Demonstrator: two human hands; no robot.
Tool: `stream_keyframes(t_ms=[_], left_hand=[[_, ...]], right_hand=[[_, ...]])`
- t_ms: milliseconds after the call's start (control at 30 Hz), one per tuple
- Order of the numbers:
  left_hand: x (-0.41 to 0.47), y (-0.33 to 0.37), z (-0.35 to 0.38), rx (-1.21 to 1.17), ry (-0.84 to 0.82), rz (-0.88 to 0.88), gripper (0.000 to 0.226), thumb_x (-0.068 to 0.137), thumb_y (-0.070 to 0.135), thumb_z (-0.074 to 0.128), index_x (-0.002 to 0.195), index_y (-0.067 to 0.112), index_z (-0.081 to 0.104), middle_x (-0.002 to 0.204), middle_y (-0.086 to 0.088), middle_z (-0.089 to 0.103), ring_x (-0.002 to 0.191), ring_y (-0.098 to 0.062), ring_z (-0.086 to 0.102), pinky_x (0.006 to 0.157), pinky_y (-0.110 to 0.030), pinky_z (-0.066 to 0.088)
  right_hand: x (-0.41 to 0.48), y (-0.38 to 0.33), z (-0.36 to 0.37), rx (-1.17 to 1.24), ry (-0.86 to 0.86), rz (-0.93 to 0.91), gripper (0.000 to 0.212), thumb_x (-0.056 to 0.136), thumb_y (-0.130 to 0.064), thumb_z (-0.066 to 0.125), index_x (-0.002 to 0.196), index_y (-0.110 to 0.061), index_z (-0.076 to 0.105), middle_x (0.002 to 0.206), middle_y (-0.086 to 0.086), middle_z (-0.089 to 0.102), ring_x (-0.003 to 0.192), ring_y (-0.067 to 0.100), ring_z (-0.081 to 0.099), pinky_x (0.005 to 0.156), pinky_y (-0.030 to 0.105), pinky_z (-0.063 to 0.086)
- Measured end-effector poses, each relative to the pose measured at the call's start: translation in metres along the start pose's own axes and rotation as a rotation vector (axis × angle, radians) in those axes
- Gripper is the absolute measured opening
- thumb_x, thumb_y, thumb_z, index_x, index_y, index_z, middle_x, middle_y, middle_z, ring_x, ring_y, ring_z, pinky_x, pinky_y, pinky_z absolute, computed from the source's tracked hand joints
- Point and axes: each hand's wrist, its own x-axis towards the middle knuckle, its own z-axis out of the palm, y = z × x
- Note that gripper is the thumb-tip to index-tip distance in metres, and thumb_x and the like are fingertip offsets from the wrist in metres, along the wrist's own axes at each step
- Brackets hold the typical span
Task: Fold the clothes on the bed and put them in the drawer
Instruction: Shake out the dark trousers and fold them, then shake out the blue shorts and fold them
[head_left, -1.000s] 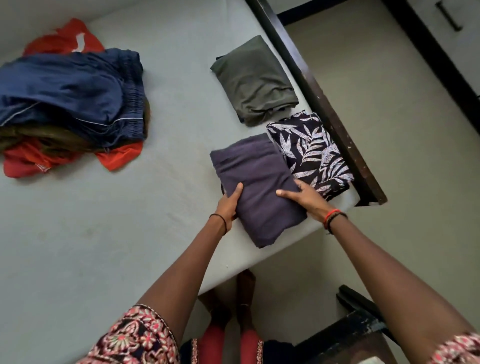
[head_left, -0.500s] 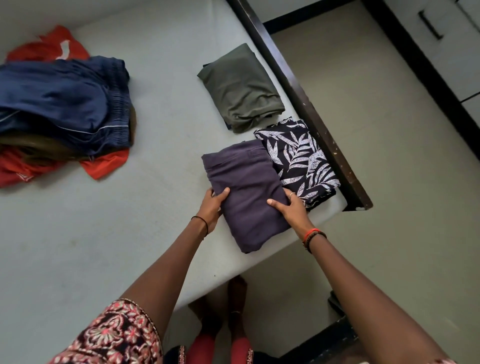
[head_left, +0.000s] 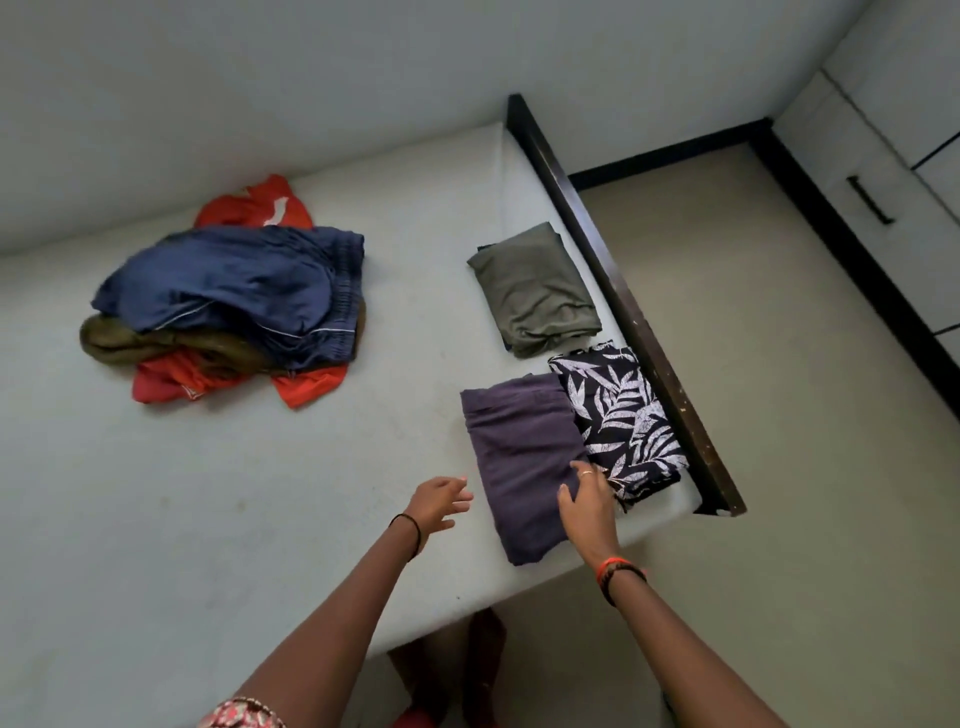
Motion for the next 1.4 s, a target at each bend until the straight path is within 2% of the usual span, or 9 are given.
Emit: stream_keyframes(t_ms=[267,400,600,700,800,933,1100,1233,1400], left_hand=[[-0.035,0.008,-0.077,-0.049,0.104,0.017,0.022,0.098,0.025,0.049,0.112,0.011,0.058,0.105,-0.005,0.064,0.092,-0.016,0.06,0.075,-0.027,0.045],[-0.032,0.014,-0.128,-0.065,0.152,0.037,0.022,0.098,0.024,0.047,0.112,0.01,0.058,0.106,-0.006,0.064,0.095,-0.017,0.06,0.073,-0.026,0.044],[-0.014,0.033,-0.2,-0.016,0.24,0.122,0.016,0.097,0.016,0.047,0.104,0.007,0.059,0.098,-0.007,0.063,0.085,-0.016,0.058,0.064,-0.021,0.039],[0.002,0.042,-0.233,0.054,0.296,0.193,0.015,0.095,0.011,0.047,0.096,0.009,0.062,0.095,-0.007,0.065,0.088,-0.02,0.059,0.063,-0.02,0.041],[0.025,0.055,-0.254,0.066,0.353,0.237,0.016,0.093,0.01,0.05,0.086,0.011,0.064,0.094,-0.01,0.067,0.093,-0.028,0.062,0.076,-0.027,0.044],[0.056,0.072,-0.26,-0.11,0.512,0.217,0.022,0.091,0.005,0.05,0.101,0.003,0.069,0.11,-0.016,0.067,0.106,-0.031,0.059,0.089,-0.032,0.045],[0.088,0.087,-0.263,-0.039,0.533,0.341,0.021,0.09,0.0,0.05,0.099,0.001,0.068,0.106,-0.014,0.069,0.103,-0.025,0.061,0.086,-0.022,0.041],[0.113,0.093,-0.265,0.117,0.467,0.448,0.026,0.086,-0.008,0.045,0.098,0.0,0.066,0.104,-0.014,0.068,0.099,-0.024,0.061,0.087,-0.022,0.044],[0.131,0.094,-0.262,0.282,0.437,0.491,0.045,0.08,-0.009,0.053,0.123,0.005,0.054,0.124,-0.016,0.052,0.114,-0.029,0.054,0.103,-0.036,0.04]], right_hand=[[-0.034,-0.105,0.047,0.121,-0.152,-0.148,0.035,0.087,0.001,0.051,0.122,-0.002,0.055,0.121,0.015,0.054,0.116,0.029,0.049,0.101,0.031,0.035],[-0.032,-0.155,0.076,0.09,-0.223,-0.201,0.032,0.092,-0.004,0.047,0.124,-0.008,0.052,0.118,0.0,0.048,0.111,0.01,0.045,0.092,0.012,0.031],[-0.014,-0.22,0.111,0.062,-0.235,-0.203,0.01,0.089,-0.01,0.057,0.099,-0.012,0.058,0.076,0.001,0.057,0.075,0.018,0.055,0.067,0.025,0.04],[0.005,-0.248,0.123,0.068,-0.233,-0.161,0.005,0.088,-0.008,0.055,0.088,-0.011,0.058,0.076,0.003,0.059,0.072,0.02,0.055,0.064,0.026,0.038],[0.029,-0.267,0.142,0.061,-0.237,-0.15,0.013,0.086,0.0,0.052,0.087,-0.006,0.063,0.083,0.009,0.066,0.077,0.022,0.058,0.067,0.025,0.041],[0.069,-0.283,0.176,0.049,-0.266,-0.124,0.03,0.081,0.012,0.042,0.088,0.0,0.068,0.092,0.016,0.07,0.086,0.024,0.062,0.081,0.026,0.046],[0.118,-0.31,0.217,0.181,-0.231,0.062,0.035,0.088,-0.015,0.062,0.119,0.001,0.056,0.122,0.017,0.06,0.117,0.031,0.053,0.097,0.03,0.037],[0.146,-0.322,0.244,0.35,-0.282,0.135,0.046,0.078,-0.025,0.075,0.112,-0.003,0.054,0.101,0.008,0.058,0.099,0.024,0.057,0.086,0.034,0.045],[0.216,-0.269,0.306,0.465,-0.364,0.135,0.076,0.035,-0.04,0.081,0.098,-0.002,0.062,0.095,0.013,0.071,0.089,0.031,0.069,0.081,0.047,0.056]])
